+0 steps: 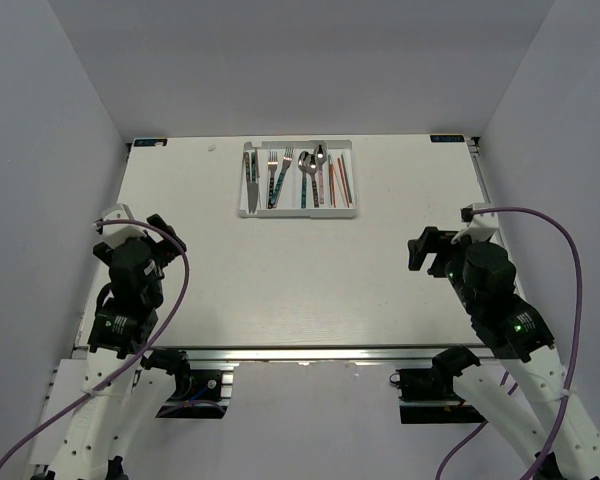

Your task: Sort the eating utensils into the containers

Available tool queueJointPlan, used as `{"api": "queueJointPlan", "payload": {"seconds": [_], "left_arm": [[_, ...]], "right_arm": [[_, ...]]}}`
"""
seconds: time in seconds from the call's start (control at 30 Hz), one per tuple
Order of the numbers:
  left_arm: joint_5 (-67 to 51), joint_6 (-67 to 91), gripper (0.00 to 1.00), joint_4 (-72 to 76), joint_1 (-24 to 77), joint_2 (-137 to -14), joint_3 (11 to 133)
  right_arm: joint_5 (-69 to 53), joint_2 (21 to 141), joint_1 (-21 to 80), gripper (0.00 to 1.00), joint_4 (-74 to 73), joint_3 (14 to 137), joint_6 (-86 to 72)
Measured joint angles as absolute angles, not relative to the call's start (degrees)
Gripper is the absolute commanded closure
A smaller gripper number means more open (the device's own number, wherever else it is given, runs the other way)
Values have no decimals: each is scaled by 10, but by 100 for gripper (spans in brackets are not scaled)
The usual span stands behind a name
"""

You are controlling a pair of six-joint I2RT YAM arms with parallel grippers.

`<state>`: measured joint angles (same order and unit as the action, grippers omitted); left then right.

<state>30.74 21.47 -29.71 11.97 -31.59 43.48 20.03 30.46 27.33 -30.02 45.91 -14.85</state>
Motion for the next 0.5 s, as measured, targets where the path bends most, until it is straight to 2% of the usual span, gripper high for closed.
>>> {"api": "queueJointPlan", "payload": {"seconds": [0.5], "left_arm": [[311, 216, 2, -297, 120, -322, 435]], "right_arm": [[206, 330, 273, 11, -298, 450, -157]]}}
